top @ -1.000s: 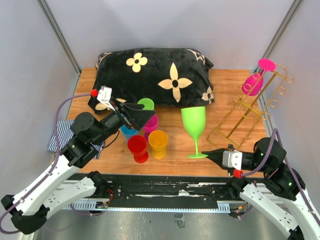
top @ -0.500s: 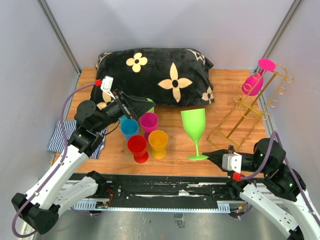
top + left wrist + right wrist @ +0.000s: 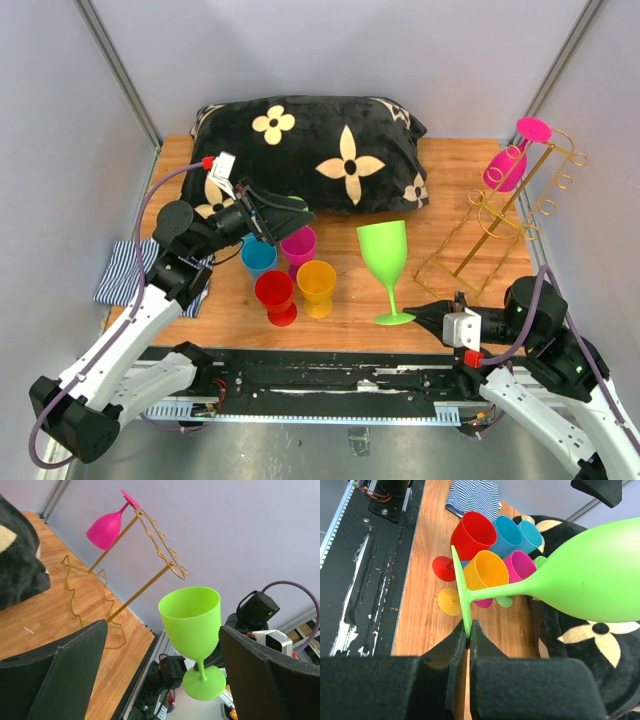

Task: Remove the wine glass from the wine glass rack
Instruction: Place the wine glass at the center of the board.

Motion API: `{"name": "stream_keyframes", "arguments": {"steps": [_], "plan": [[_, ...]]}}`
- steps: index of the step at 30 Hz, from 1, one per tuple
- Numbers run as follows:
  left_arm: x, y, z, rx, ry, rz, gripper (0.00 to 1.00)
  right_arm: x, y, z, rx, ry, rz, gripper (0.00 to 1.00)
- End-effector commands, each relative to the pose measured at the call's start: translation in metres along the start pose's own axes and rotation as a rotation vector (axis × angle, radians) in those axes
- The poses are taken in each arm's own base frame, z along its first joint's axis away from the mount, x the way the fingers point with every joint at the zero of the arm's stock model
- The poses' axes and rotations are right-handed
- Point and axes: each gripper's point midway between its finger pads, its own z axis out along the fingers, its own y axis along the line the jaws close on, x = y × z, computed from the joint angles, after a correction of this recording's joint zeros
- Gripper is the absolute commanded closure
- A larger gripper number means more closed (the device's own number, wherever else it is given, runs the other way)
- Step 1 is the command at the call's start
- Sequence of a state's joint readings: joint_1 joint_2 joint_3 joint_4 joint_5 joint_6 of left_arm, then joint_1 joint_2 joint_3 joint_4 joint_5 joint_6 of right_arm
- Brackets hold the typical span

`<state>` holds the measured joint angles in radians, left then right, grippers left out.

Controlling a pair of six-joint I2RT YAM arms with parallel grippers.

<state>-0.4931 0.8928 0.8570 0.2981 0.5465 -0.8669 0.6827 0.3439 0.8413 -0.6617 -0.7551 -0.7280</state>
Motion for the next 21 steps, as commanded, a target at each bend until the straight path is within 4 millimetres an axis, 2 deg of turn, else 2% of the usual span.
{"name": "stream_keyframes", "arguments": {"steps": [1, 9, 15, 21], "plan": [[0.003, -0.01, 0.0, 0.075, 0.027, 0.016, 0.03, -0.01, 0.005, 0.0, -0.042, -0.047, -0.073, 0.99], [0.013, -0.014, 0.0, 0.139, 0.067, -0.001, 0.03, -0.008, 0.008, 0.0, -0.046, -0.043, -0.084, 0.99], [0.015, -0.018, -0.002, 0.169, 0.065, -0.006, 0.11, -0.007, 0.009, -0.001, -0.043, -0.044, -0.086, 0.99], [0.017, -0.02, -0.003, 0.179, 0.075, 0.001, 0.12, -0.006, 0.01, 0.0, -0.051, -0.046, -0.087, 0.99]]}}
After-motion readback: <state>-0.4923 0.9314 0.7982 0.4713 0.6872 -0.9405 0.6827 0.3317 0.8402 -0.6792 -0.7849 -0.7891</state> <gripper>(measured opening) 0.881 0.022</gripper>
